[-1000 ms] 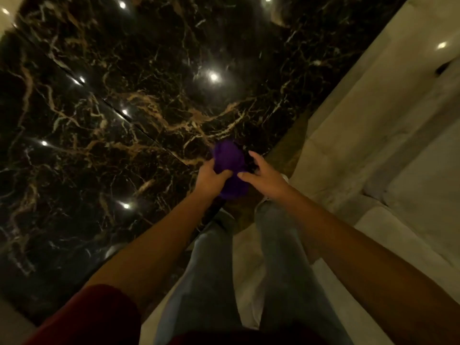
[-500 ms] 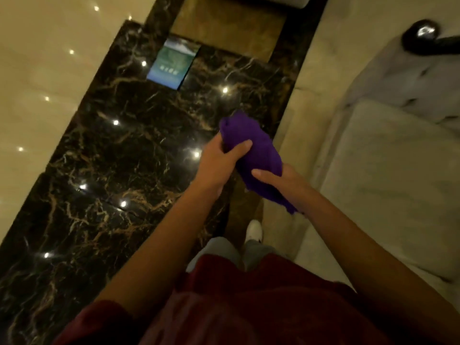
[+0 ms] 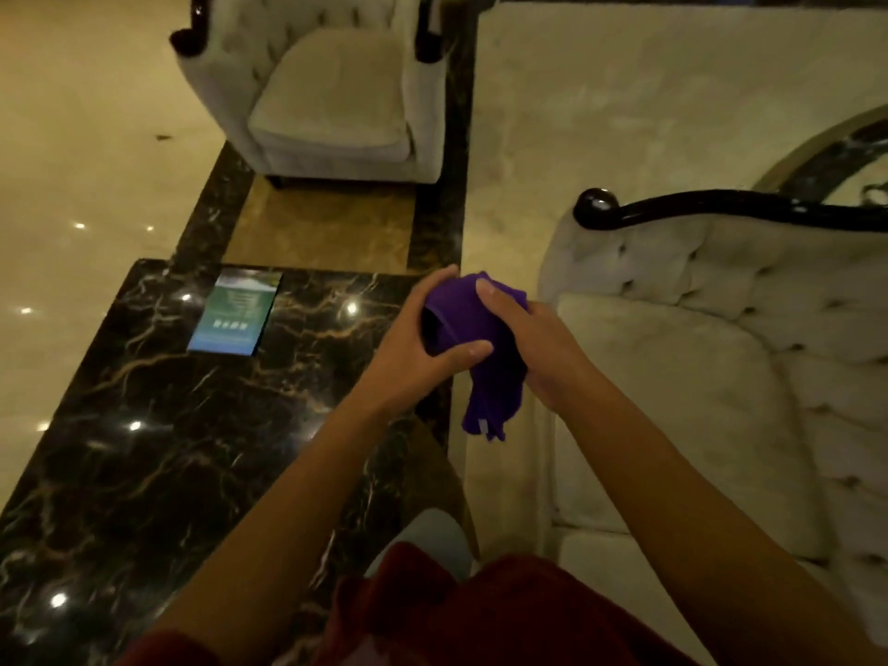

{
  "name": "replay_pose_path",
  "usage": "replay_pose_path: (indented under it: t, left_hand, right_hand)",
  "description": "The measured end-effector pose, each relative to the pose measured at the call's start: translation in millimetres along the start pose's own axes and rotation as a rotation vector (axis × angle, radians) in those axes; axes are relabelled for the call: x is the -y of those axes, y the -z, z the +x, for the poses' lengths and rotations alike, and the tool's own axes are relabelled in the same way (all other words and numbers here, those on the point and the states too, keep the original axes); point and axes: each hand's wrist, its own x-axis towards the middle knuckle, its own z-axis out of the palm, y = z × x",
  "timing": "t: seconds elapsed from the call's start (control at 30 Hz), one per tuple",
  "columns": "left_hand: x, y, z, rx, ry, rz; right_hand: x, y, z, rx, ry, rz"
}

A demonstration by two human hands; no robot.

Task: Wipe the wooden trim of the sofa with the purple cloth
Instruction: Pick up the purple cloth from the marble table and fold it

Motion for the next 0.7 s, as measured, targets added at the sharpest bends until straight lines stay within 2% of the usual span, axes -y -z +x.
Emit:
replay_pose_path:
  t: [0.07, 0.17, 0.27, 0.33, 0.43, 0.57, 0.63, 0.7]
  left_hand:
    - [-1, -2, 25, -0.012, -0.015, -0.081]
    - [3, 4, 62, 0.014, -0.023, -0.043]
    - [6, 11, 104, 0.022, -0.006, -0.014]
    - [7, 15, 136, 0.0, -0.038, 0.009]
    - [2, 16, 184, -0.047, -0.041, -0.035]
    - [-15, 7, 241, -0.083, 0.075, -0.281]
    - [-22, -7, 265, -0.052, 0.103, -0.366]
    - [-23, -32, 284, -0.025, 0.172, -0.458]
  right_hand:
    - [17, -1, 18, -0.019, -0.023, 0.017]
    - [41, 7, 49, -0.022, -0.015, 0.06]
    - [63, 22, 74, 0.087, 0.011, 0.088]
    - [79, 32, 88, 0.13, 0.021, -0.024]
    - [99, 53, 108, -0.004, 0.09, -0.243]
    - [98, 94, 127, -0.304, 0.11, -0.201]
    - [85, 107, 138, -0.293, 0.001, -0.162]
    - [70, 112, 153, -0.213, -0.108, -0.086]
